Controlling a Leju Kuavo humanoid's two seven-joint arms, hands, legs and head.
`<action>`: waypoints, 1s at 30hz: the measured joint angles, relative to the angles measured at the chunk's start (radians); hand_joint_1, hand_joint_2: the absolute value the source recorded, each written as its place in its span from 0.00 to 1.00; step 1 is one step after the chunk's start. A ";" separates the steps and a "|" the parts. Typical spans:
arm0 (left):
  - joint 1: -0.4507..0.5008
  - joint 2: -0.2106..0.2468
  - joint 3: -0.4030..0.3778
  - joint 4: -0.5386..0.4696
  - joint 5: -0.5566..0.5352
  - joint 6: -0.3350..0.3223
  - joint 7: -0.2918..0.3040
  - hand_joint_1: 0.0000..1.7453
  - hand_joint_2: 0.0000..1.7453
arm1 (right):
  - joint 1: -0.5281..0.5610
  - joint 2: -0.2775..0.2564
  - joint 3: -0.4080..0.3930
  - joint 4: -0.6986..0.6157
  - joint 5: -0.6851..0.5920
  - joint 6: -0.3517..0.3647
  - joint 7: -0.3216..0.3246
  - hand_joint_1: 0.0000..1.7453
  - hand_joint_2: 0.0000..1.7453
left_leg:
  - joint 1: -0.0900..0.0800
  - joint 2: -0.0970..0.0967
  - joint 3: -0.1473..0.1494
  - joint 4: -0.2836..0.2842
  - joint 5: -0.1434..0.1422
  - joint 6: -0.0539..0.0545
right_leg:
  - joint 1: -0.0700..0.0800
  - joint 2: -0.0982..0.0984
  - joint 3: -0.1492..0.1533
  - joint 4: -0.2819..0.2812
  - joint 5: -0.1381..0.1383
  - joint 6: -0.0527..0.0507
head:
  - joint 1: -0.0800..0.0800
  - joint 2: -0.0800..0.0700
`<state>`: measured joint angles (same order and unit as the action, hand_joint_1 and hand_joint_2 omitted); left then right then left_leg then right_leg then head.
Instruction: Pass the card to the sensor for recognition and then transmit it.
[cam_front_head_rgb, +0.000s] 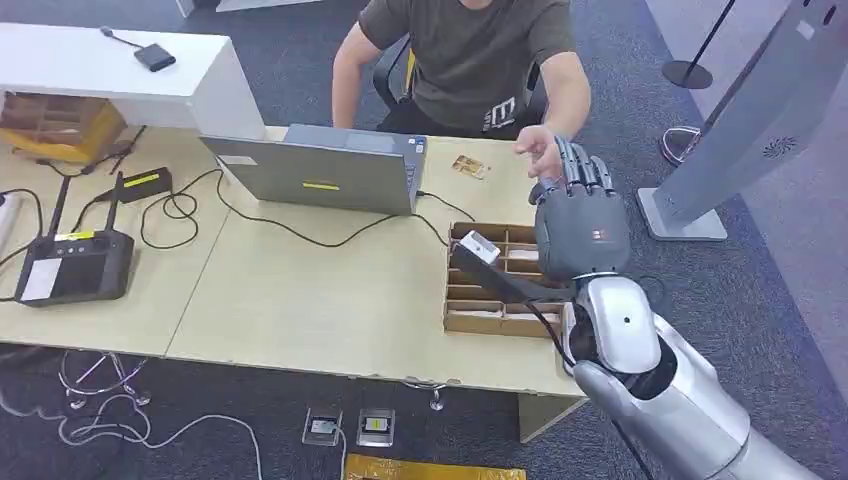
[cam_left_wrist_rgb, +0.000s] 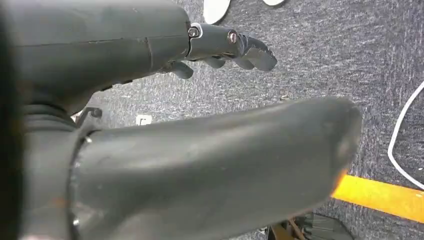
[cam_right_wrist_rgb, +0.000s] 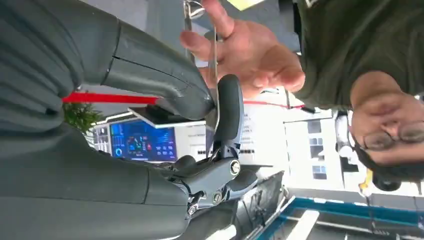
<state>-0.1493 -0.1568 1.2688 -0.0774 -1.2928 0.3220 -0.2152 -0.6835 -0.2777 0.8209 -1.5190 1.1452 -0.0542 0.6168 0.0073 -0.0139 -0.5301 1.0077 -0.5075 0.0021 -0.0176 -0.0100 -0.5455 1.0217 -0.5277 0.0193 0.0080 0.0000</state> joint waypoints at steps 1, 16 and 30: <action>0.000 0.000 0.000 0.000 -0.005 0.002 0.000 0.00 0.00 | -0.001 0.003 0.000 0.020 -0.008 -0.009 -0.002 1.00 1.00 | 0.000 0.000 0.000 0.000 0.000 0.000 | 0.000 0.000 0.000 0.000 0.000 0.000 | 0.000 0.000; 0.000 0.000 0.000 0.000 -0.016 -0.011 0.011 0.00 0.00 | -0.036 0.068 0.000 0.232 -0.020 -0.069 0.001 0.00 1.00 | 0.000 -0.001 0.000 0.000 0.000 0.000 | 0.000 -0.001 0.000 0.000 0.000 0.000 | 0.000 0.000; 0.002 0.003 0.001 0.000 -0.006 -0.031 0.018 0.00 0.00 | 0.000 0.016 -0.053 0.221 0.222 0.061 0.055 0.00 0.00 | 0.000 0.000 0.000 0.000 0.000 0.000 | 0.000 0.000 -0.001 0.000 0.000 0.000 | 0.000 0.000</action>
<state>-0.1478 -0.1534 1.2696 -0.0774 -1.2989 0.2907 -0.1972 -0.6838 -0.2621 0.7675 -1.2982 1.3672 0.0069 0.6722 0.0072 -0.0140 -0.5300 1.0079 -0.5076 0.0021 -0.0177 -0.0095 -0.5468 1.0214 -0.5277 0.0193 0.0080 0.0000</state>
